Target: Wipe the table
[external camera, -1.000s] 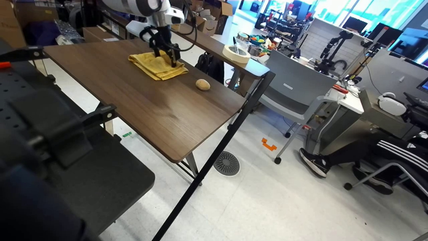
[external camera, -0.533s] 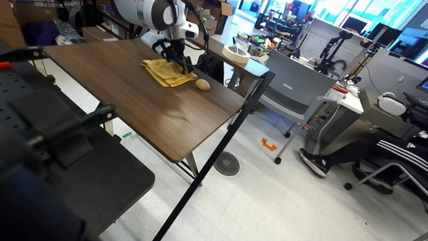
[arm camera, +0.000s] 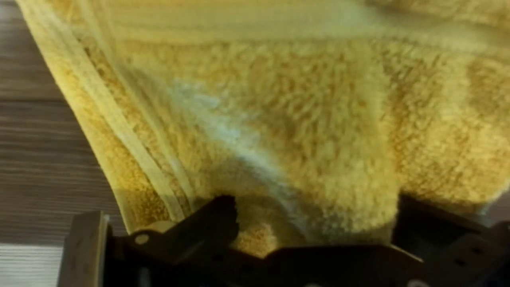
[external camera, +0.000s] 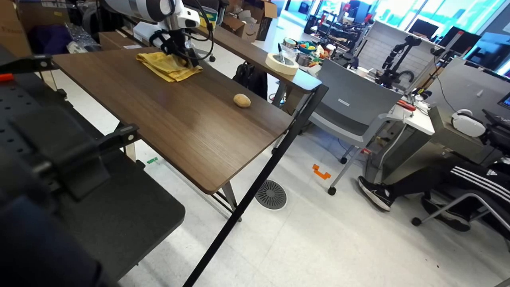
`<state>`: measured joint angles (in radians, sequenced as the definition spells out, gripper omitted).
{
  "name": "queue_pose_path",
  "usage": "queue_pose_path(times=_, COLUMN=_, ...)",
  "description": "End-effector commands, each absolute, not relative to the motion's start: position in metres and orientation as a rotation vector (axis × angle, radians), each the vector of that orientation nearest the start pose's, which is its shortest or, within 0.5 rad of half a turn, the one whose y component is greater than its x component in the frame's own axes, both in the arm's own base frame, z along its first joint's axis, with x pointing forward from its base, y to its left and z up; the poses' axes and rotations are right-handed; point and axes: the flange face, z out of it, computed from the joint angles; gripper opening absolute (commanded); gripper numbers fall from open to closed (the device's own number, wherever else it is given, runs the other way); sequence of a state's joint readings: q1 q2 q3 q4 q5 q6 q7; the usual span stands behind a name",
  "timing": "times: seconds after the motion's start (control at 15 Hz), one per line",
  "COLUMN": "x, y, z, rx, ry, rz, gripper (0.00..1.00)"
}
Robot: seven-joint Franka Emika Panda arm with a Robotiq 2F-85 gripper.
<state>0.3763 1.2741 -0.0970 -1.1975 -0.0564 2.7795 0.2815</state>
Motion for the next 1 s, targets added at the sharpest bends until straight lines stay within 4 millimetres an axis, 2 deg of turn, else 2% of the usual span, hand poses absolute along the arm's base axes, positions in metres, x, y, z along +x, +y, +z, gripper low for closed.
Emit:
queue_pose_path(times=0.0, x=0.696, y=0.257, z=0.006, rx=-3.115, ry=-0.356, rz=-0.358, gripper=1.0)
queue_pose_path(times=0.13, x=0.675, y=0.259, z=-0.002, rx=-3.101, ry=-0.464, rz=-0.26, gripper=1.0)
queue_pose_path(times=0.33, x=0.633, y=0.275, z=-0.013, rx=-3.059, ry=-0.642, rz=-0.217, gripper=1.0)
queue_pose_path(times=0.53, x=0.602, y=0.3, z=-0.008, rx=-3.005, ry=-0.838, rz=-0.196, gripper=1.0)
queue_pose_path(times=0.73, x=0.563, y=0.325, z=-0.005, rx=-2.939, ry=-1.038, rz=-0.163, gripper=1.0)
queue_pose_path(times=0.87, x=0.535, y=0.331, z=-0.007, rx=-2.912, ry=-1.157, rz=-0.116, gripper=1.0)
queue_pose_path(times=0.93, x=0.527, y=0.327, z=-0.009, rx=-2.908, ry=-1.207, rz=-0.084, gripper=1.0)
